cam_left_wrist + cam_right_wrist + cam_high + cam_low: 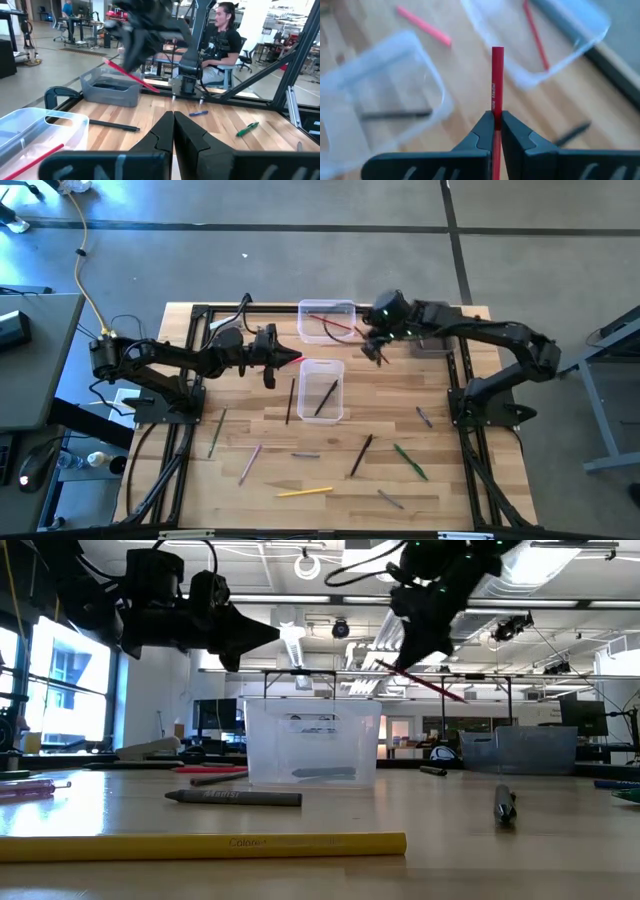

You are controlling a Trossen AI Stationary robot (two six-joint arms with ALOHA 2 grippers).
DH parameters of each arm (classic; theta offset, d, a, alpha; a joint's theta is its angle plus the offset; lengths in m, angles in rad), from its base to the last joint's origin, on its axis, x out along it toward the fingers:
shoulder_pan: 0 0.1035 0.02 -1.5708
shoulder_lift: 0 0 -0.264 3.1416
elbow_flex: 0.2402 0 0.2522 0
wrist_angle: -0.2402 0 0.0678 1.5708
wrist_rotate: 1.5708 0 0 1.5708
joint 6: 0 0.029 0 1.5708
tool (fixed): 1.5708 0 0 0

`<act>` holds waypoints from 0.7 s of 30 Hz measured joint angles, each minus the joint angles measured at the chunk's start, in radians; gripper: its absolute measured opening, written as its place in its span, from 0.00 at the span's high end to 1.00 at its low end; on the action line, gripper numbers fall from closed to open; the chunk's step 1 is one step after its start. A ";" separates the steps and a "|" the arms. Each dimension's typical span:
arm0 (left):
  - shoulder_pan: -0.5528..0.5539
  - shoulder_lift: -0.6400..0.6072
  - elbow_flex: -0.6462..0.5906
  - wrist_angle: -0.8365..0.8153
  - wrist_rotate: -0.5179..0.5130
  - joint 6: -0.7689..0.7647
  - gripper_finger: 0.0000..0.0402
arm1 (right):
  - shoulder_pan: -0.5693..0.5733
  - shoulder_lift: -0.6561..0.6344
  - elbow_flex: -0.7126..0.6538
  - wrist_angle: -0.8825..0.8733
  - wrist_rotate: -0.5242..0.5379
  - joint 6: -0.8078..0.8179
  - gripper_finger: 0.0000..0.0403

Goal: Sort crayons/erasers/pens/pencils in bins
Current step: Put the red color pencil into the top transparent bin

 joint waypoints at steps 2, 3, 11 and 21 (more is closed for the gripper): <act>0.000 0.000 0.000 0.000 0.000 0.000 1.00 | -0.014 0.064 0.082 0.004 0.001 -0.046 0.99; 0.000 0.000 0.000 0.000 0.000 0.000 1.00 | -0.023 0.100 0.123 0.005 0.001 -0.066 0.99; -0.001 0.000 0.000 0.000 0.000 -0.002 1.00 | -0.092 0.428 0.521 -0.028 -0.015 -0.202 0.99; -0.001 0.000 0.000 0.000 0.000 0.000 1.00 | -0.146 0.779 0.889 -0.180 -0.084 -0.233 0.99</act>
